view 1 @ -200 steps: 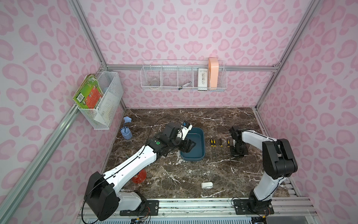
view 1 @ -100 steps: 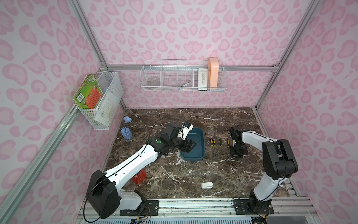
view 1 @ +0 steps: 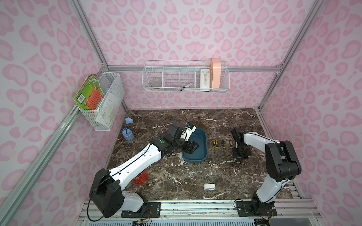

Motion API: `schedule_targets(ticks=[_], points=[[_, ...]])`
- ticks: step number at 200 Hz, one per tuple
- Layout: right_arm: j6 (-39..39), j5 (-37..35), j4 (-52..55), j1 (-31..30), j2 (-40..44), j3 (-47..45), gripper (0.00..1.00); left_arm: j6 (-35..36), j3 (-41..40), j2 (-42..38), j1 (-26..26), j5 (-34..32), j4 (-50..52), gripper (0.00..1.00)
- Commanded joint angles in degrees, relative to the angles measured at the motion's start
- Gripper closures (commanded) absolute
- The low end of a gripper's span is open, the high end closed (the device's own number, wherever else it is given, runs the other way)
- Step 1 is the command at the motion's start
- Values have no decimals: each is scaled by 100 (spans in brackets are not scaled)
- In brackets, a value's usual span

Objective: Take the file tool out of the storage box
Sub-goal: Place the file tool at the center of the board.

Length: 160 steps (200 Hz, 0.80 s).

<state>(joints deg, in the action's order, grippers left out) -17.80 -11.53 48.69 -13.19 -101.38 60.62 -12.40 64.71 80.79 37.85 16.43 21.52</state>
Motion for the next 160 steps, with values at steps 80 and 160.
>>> schedule_targets(ticks=[80, 160], points=[[-640, -207, -460, -1357, 2087, 150, 77, -625, 1501, 2133, 8, -2666, 1617, 41], [-49, 1288, -2969, -1638, 4219, -1331, 75, -1001, 3073, 3868, 308, -3685, 2374, 43]])
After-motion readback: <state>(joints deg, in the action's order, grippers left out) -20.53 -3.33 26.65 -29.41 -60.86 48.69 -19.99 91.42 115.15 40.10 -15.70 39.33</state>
